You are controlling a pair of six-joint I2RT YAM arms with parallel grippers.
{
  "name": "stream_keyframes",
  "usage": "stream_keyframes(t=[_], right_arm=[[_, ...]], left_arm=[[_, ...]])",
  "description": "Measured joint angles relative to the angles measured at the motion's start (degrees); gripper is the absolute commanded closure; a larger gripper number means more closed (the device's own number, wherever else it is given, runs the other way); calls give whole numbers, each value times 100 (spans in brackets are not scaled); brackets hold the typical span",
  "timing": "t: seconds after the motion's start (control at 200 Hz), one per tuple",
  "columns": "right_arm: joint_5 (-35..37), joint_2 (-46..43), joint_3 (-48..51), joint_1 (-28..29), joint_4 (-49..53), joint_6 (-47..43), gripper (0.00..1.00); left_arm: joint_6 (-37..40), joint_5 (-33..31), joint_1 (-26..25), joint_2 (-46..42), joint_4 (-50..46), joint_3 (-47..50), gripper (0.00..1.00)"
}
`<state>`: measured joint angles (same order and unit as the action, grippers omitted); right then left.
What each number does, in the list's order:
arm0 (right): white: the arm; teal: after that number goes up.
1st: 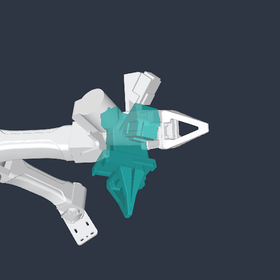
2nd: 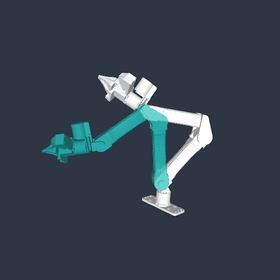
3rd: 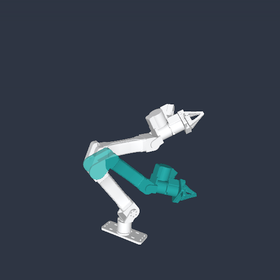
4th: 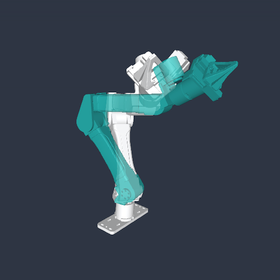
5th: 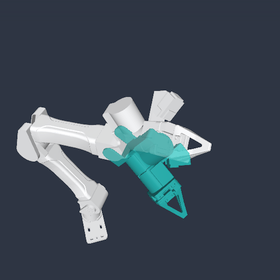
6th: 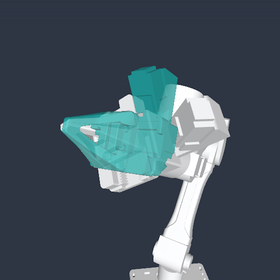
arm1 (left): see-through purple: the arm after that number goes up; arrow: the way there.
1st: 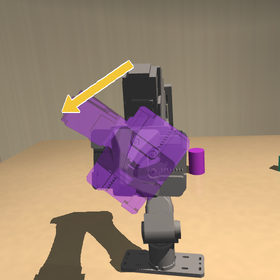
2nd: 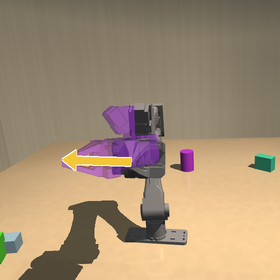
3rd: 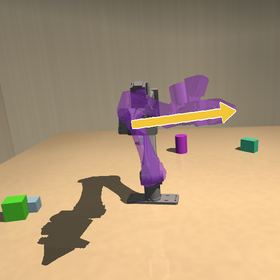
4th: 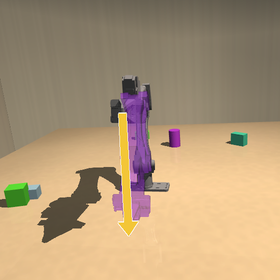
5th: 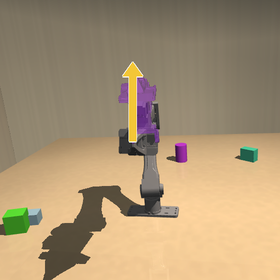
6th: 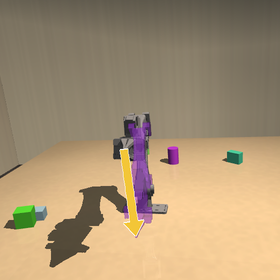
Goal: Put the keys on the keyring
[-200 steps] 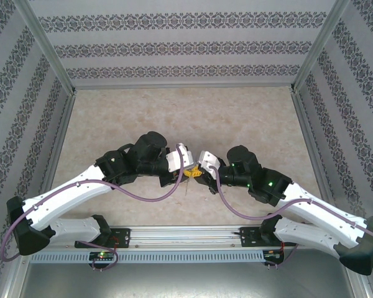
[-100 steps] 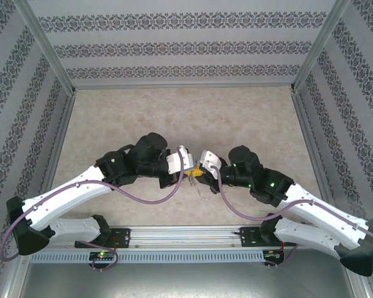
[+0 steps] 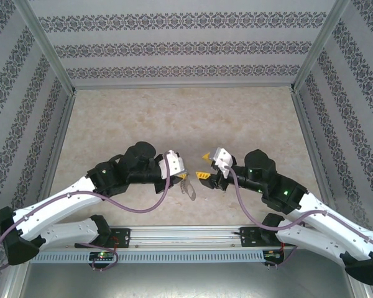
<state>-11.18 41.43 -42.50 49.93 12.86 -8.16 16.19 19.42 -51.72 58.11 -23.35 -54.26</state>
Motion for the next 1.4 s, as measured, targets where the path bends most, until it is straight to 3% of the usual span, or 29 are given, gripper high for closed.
stream_keyframes(t=[0.07,0.26,0.54,0.984,1.404], right_arm=[[173,-7,2,-164,2,142,29],[459,170,20,-723,59,680,23],[330,1311,15,-1384,339,1438,35],[-144,3366,-472,-1095,608,1729,39],[-221,5429,-1740,-804,584,1659,50]], left_arm=[[-90,-2,31,-140,144,116,100],[-542,-72,85,-717,754,798,100],[-1235,-433,90,-1510,1152,1440,100],[-1849,-1812,280,-1836,531,1281,100],[-2214,-2015,310,-2218,315,1534,100]])
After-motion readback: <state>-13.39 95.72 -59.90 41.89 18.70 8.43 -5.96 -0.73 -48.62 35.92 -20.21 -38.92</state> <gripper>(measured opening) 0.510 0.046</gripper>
